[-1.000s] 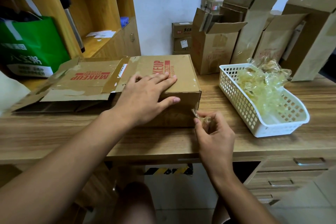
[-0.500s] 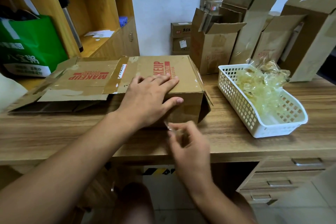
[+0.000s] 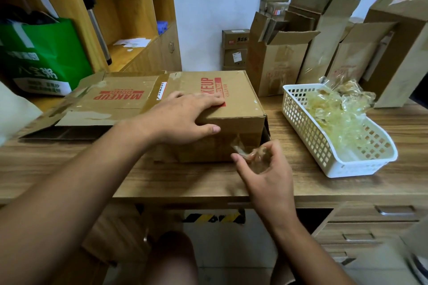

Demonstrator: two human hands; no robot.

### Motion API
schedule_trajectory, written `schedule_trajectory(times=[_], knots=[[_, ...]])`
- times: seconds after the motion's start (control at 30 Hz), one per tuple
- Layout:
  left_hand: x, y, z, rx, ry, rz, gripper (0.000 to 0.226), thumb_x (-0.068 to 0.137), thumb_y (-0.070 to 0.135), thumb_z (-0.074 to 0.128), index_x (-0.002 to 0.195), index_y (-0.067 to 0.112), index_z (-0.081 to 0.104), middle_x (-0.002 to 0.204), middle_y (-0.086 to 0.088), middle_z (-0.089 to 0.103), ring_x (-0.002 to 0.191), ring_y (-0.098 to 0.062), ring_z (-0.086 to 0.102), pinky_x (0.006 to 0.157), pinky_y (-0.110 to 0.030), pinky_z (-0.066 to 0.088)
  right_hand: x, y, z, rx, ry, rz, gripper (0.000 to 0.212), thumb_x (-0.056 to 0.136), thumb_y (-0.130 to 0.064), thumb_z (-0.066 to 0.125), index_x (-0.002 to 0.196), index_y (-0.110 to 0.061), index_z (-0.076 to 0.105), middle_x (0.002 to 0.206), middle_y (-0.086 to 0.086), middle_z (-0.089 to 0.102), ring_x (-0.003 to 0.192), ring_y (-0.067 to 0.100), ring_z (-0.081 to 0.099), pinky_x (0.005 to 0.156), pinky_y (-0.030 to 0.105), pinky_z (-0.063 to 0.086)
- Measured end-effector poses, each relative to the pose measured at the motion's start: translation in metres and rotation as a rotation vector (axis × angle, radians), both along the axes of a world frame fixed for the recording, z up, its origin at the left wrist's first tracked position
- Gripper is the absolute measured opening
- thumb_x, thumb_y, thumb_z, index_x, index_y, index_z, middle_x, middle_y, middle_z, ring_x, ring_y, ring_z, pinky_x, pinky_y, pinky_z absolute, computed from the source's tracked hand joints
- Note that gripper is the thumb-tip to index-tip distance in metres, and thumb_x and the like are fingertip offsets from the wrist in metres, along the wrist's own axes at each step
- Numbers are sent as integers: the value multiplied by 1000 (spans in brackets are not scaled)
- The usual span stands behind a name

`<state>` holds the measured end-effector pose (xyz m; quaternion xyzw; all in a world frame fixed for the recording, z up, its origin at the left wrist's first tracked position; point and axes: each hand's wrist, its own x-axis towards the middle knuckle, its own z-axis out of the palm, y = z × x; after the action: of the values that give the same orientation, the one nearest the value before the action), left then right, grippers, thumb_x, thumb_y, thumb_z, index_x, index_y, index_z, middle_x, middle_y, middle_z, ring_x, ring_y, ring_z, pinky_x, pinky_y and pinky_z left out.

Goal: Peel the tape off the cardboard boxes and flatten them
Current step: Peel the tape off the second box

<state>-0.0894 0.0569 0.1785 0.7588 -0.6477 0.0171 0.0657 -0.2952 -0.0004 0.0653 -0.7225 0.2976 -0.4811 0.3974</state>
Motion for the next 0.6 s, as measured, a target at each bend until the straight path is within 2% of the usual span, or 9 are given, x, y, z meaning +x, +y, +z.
schedule_trajectory(times=[0.07,0.13,0.2,0.3,0.43,0.53,0.6], knots=[[3,1,-1,9,-9,-10,66,95,60,48,155,45,23,162,21,21,149,-2,18,118,-34,11,-3,-6,1,-5,-30,-2,30,81,-45,78,98,-37,55,84,-8,67,81,10,67,72,27,55],[2,2,-4,-10,1,0,65,96,61,45,155,47,21,162,22,18,149,-1,15,119,-35,10,-2,-12,2,6,-121,28,31,87,-25,78,91,-40,52,84,-12,69,90,3,71,73,17,54],[1,3,-8,-30,8,10,64,97,61,44,155,48,20,162,23,17,148,0,15,119,-35,11,0,-15,1,6,-160,53,44,91,-9,74,82,-42,46,82,-8,71,101,5,73,75,16,54],[0,4,-12,-56,0,15,65,96,62,44,155,49,19,162,24,17,148,-1,17,117,-31,13,1,-13,4,1,-168,55,45,93,-7,71,80,-41,44,85,2,75,101,6,73,72,15,53],[-4,2,-16,-96,-21,31,65,97,62,43,155,47,20,161,24,19,148,-1,18,116,-30,14,6,-3,7,13,-190,39,43,92,-7,72,79,-37,45,78,-1,70,97,6,74,64,24,54],[-6,0,-18,-117,-32,35,64,97,62,44,155,46,21,162,22,21,148,-1,18,117,-32,14,18,18,1,7,-127,80,35,92,-5,70,80,-27,46,79,6,66,100,7,73,69,42,61],[-7,0,-19,-122,-24,34,65,97,62,44,155,45,22,162,21,22,148,-1,18,117,-33,14,23,27,0,9,-93,95,35,93,-5,69,80,-26,45,80,9,63,101,8,72,72,47,60]])
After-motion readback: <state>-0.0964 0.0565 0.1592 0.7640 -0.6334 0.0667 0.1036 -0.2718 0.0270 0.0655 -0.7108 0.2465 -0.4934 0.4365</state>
